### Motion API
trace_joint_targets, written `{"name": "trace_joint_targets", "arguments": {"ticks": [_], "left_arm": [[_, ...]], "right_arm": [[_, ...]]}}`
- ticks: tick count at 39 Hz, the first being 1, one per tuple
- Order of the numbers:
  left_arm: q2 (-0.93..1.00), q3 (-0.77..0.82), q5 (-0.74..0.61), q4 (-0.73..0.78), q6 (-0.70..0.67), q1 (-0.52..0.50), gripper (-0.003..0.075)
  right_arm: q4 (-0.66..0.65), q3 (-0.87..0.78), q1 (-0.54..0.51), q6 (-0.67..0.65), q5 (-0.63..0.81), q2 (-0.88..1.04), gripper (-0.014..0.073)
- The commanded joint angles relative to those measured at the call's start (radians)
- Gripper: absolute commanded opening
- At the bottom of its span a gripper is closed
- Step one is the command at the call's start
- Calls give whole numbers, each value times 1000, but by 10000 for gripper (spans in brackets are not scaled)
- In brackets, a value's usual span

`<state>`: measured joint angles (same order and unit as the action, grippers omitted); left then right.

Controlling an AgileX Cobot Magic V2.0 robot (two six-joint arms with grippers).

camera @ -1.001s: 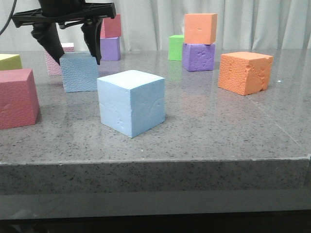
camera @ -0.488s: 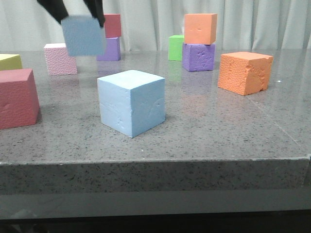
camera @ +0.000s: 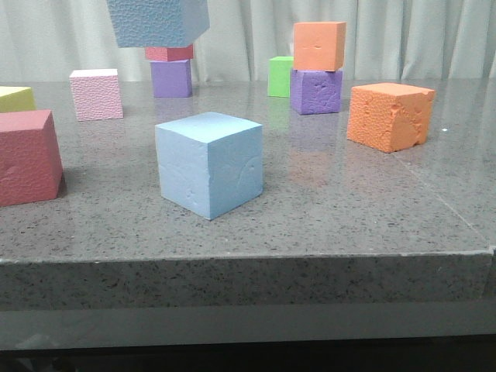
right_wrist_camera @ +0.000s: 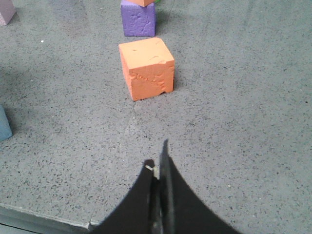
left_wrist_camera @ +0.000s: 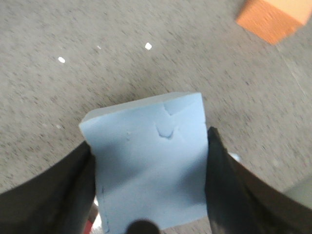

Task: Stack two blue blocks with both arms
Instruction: 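Lift the textured blue cube and lower it onto the placed blue cube, then open the left gripper and raise it off the stack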

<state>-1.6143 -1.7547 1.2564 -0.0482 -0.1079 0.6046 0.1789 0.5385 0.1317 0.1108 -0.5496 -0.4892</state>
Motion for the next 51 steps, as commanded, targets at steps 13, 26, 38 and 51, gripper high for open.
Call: {"name": "trace_joint_targets", "arguments": {"ticks": [13,26,38,51], "left_arm": [[76,90,-36,-95,3,105,333],[76,90,-90,-73,3,109,334],[14,90,-72,-76,3,110,335],[-4,90,-64,-81,2,110,338]], "right_arm": [[5,22,-3,1,79,-1,-69],[5,22,-3,1,79,-1,-69],[5,22,-3,1,79,-1,-69],[5,22,-3,1,79,-1,-69]]}}
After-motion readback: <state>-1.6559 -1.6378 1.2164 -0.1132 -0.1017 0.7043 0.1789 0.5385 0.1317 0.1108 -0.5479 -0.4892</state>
